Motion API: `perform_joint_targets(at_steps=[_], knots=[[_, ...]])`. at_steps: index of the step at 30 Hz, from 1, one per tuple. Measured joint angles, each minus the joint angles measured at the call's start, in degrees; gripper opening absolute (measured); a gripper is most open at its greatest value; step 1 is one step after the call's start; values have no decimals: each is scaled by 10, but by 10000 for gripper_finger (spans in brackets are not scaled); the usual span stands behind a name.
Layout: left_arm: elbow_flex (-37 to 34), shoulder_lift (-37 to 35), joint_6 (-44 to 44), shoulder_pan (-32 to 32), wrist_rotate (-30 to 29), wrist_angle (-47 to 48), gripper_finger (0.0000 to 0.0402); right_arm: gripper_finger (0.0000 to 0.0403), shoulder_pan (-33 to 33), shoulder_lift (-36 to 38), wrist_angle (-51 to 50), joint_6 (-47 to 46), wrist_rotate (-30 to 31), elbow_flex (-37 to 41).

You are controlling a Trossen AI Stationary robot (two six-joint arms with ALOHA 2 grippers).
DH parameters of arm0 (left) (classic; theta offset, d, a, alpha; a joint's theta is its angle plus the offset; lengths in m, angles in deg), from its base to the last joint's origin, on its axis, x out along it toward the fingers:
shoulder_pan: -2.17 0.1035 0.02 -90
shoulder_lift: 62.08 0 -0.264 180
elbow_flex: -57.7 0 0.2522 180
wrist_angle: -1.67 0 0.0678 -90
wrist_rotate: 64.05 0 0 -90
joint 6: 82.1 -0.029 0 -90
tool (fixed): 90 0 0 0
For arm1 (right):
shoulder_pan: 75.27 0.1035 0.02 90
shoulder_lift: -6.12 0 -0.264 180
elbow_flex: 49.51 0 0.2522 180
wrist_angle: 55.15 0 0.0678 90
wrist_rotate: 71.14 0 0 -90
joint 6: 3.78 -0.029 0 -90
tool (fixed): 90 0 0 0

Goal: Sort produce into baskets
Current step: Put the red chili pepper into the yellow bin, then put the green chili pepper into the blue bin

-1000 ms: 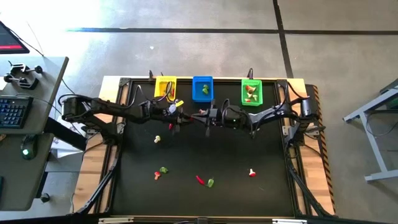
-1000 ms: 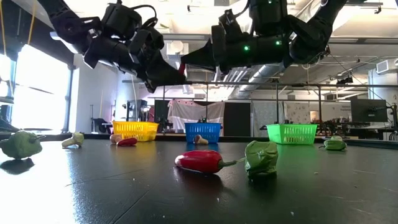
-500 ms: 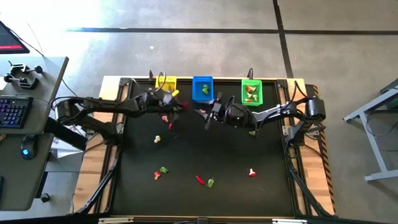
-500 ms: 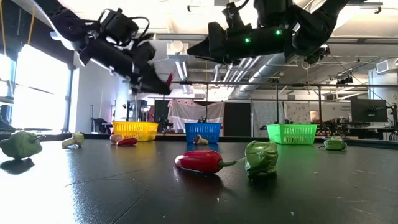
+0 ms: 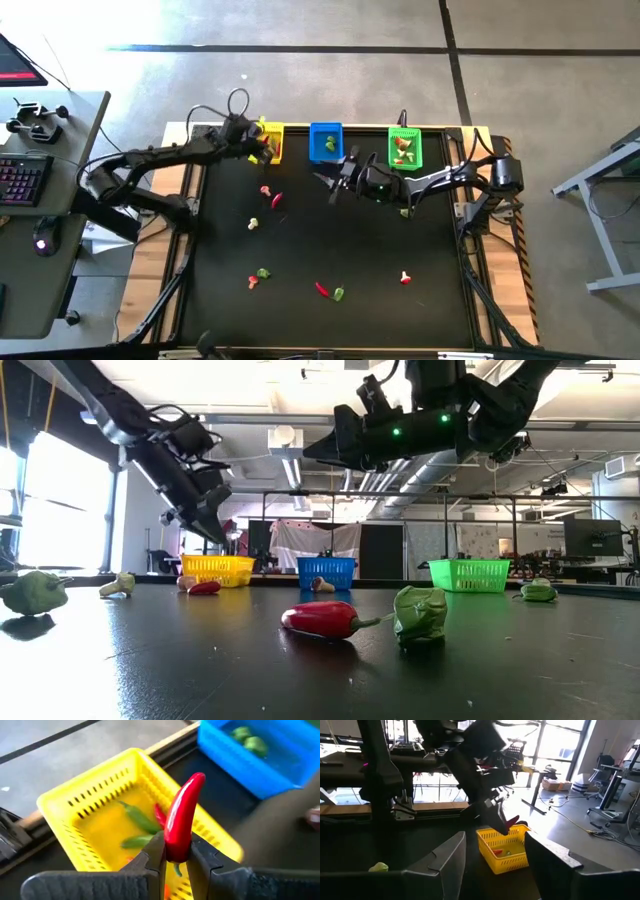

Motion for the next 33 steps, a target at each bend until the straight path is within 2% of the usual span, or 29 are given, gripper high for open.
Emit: perform_joint_targets(at_steps=[4, 10, 14, 24, 33], knots=[[57, 45, -34, 20, 31, 52, 38, 194, -3, 0, 0, 0, 0, 0], [136, 120, -80, 27, 20, 153, 46, 194, -2, 0, -8, 0, -2, 0], [165, 161, -107, 30, 15, 179, 53, 194, -2, 0, -9, 0, -2, 0], [174, 172, -165, 25, -14, 173, 65, 194, -2, 0, -17, 0, -2, 0], [174, 169, -185, 25, -28, 172, 142, 194, -2, 0, -23, 0, -2, 0]])
